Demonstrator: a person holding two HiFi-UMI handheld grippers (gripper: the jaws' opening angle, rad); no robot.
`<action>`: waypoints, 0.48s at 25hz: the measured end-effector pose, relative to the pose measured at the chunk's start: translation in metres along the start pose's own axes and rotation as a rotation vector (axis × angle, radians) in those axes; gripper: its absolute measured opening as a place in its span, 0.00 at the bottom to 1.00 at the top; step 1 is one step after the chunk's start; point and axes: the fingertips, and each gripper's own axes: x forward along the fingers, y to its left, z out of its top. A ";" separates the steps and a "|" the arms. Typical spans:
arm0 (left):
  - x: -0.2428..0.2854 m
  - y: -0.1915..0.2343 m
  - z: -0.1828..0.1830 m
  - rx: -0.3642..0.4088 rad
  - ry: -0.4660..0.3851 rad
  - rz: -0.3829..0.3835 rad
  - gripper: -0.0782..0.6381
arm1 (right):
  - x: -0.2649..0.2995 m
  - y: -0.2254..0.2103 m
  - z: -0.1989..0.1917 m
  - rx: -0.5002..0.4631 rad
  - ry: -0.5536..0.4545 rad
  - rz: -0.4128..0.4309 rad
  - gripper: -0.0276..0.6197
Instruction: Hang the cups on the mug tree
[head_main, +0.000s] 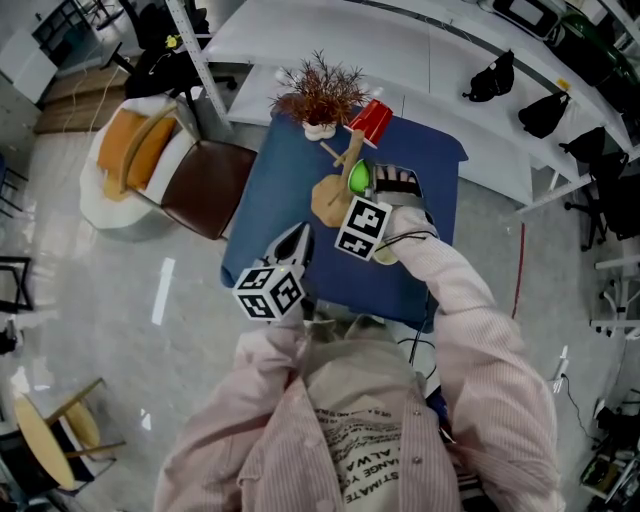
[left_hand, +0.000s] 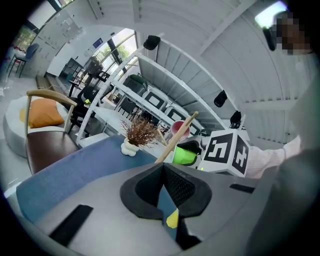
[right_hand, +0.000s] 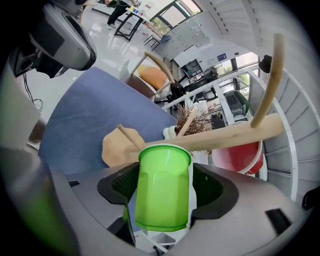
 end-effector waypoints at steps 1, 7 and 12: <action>0.000 -0.001 0.001 0.001 0.000 -0.003 0.11 | -0.001 -0.001 0.001 0.003 -0.005 -0.004 0.50; -0.001 -0.004 -0.001 0.011 0.004 -0.017 0.11 | -0.007 -0.002 0.003 0.025 -0.029 -0.027 0.51; -0.003 -0.006 -0.004 0.020 0.006 -0.025 0.11 | -0.015 -0.005 0.003 0.055 -0.053 -0.061 0.51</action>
